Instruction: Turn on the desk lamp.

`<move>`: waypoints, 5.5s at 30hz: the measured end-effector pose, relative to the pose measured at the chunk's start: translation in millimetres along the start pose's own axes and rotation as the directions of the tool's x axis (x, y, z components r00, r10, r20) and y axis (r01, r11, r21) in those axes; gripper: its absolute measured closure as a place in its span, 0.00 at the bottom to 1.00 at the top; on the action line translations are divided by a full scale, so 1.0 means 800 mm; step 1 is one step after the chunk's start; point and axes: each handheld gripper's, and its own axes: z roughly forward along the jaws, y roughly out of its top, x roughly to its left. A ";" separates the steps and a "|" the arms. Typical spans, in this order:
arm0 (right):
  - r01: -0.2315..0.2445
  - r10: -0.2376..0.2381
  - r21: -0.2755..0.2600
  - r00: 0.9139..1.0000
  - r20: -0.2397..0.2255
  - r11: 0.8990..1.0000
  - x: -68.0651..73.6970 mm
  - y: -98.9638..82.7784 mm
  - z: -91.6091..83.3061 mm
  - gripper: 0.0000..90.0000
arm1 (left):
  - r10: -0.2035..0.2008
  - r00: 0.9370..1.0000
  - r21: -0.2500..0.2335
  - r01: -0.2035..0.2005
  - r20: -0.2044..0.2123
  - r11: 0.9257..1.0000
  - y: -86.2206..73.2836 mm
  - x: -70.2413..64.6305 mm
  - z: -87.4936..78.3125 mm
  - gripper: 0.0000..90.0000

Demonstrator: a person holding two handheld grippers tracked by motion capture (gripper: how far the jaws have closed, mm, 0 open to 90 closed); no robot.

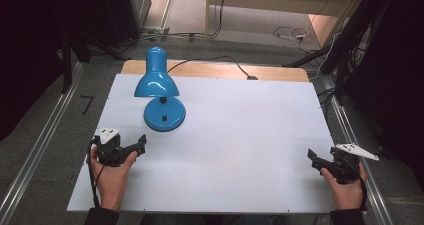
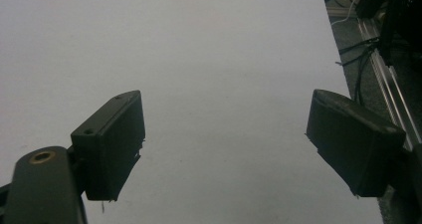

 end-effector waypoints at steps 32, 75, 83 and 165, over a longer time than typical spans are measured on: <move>-0.017 0.017 0.011 1.000 0.001 1.000 -0.007 -0.002 0.003 0.16 | 0.004 1.000 0.012 -0.004 0.012 1.000 0.025 -0.009 0.037 0.10; -0.010 0.010 0.019 1.000 0.001 1.000 -0.007 -0.002 0.003 0.16 | 0.051 0.999 -0.006 -0.051 -0.003 0.999 0.055 -0.033 0.086 0.39; -0.009 0.009 0.018 1.000 0.000 1.000 -0.008 -0.002 0.003 0.16 | 0.078 0.996 0.006 -0.078 0.044 0.997 0.053 -0.041 0.100 0.59; -0.005 0.005 0.032 1.000 -0.016 0.999 -0.008 -0.003 0.004 0.17 | 0.098 0.978 0.005 -0.101 0.184 0.995 0.050 -0.055 0.098 0.94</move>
